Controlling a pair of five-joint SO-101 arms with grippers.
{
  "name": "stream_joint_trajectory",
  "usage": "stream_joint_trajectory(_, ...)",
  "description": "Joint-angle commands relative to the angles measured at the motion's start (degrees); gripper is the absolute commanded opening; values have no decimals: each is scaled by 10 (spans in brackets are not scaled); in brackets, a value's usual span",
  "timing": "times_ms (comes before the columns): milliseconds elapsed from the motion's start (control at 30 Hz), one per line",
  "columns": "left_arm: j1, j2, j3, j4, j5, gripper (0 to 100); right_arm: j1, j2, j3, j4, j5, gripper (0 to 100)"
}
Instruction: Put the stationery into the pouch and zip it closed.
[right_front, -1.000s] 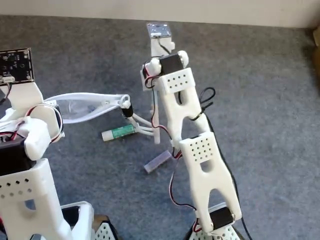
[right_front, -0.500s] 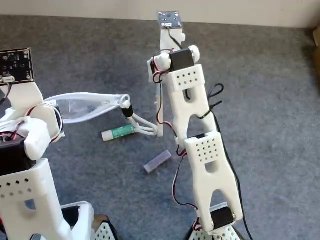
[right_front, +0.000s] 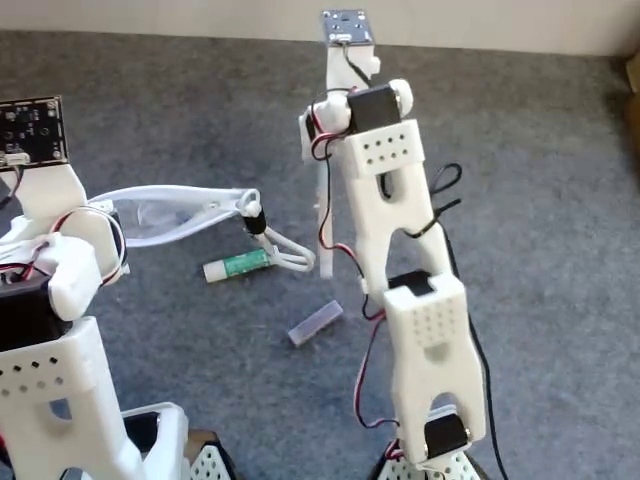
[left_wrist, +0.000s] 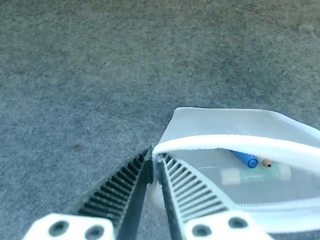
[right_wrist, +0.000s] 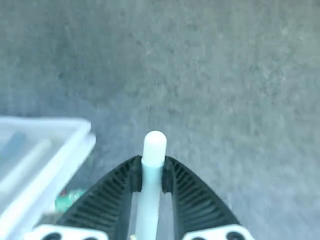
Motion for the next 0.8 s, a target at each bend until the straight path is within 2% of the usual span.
stream_joint_trajectory(0,-6,2,11,-6,7,6,-15,-151,130,8,-1,4)
stream_joint_trajectory(100,-6,2,11,-6,7,6,-19,-175,182,7,-1,4)
stream_joint_trajectory(533,-6,2,11,-6,7,6,-17,-257,193,10,-1,4)
stream_joint_trajectory(767,-6,2,10,-6,7,6,-31,-332,267,8,-1,4)
